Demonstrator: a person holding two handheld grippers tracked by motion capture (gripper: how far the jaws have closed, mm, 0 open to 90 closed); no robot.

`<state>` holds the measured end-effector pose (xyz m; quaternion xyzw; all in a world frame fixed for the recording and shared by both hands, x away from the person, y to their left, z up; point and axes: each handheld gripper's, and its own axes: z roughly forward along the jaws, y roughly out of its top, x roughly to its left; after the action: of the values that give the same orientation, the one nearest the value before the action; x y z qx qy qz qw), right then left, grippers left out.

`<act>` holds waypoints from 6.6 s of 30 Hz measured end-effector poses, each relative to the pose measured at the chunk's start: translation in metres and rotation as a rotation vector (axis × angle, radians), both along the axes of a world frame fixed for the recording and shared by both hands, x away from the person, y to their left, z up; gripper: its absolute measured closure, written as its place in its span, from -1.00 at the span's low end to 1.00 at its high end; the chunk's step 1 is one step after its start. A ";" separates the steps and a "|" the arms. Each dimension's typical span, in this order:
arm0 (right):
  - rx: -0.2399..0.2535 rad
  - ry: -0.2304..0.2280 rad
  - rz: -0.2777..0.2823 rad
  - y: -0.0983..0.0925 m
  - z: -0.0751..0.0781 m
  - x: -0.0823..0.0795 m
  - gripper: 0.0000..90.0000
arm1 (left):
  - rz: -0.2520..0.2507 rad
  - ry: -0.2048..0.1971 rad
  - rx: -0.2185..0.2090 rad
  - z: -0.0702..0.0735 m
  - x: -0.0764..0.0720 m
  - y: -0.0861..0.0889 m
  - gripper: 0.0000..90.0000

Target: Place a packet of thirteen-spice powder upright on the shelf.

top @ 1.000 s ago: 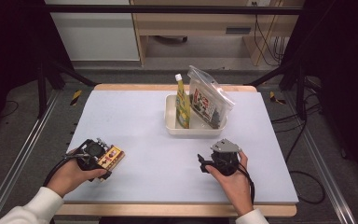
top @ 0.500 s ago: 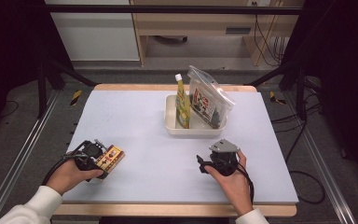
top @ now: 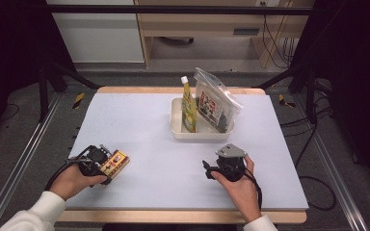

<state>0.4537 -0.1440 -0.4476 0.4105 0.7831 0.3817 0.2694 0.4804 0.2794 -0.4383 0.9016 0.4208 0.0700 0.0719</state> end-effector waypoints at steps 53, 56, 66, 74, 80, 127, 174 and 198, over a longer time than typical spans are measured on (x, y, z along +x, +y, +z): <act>0.181 -0.043 0.031 0.008 0.018 -0.003 -0.29 | -0.421 -0.497 -0.053 0.029 -0.014 -0.124 -0.28; 0.189 -0.058 0.047 0.009 0.023 -0.004 -0.24 | -0.425 -0.528 -0.066 0.029 -0.016 -0.131 -0.28; 0.219 -0.042 0.110 0.019 0.029 -0.005 -0.24 | -0.456 -0.579 -0.092 0.031 -0.020 -0.140 -0.28; 0.275 -0.007 0.139 0.019 0.034 -0.006 -0.24 | -0.466 -0.631 -0.118 0.028 -0.022 -0.144 -0.28; 0.314 0.017 0.145 0.017 0.043 -0.001 -0.23 | -0.478 -0.665 -0.131 0.027 -0.024 -0.146 -0.28; 0.516 0.181 0.275 0.042 0.083 0.027 0.49 | -0.454 -0.761 -0.288 0.043 -0.025 -0.152 -0.41; 0.254 -0.076 -0.070 0.099 0.143 0.057 0.50 | 0.011 -0.705 -0.338 -0.001 -0.037 -0.017 -0.78; 0.226 -0.153 -0.177 0.110 0.124 0.069 0.50 | 0.018 -0.700 -0.341 -0.002 -0.036 -0.016 -0.77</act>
<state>0.5231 -0.0340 -0.3240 0.4754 0.6731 0.4723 0.3129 0.4440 0.2639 -0.4400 0.7946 0.3843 0.3031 0.3591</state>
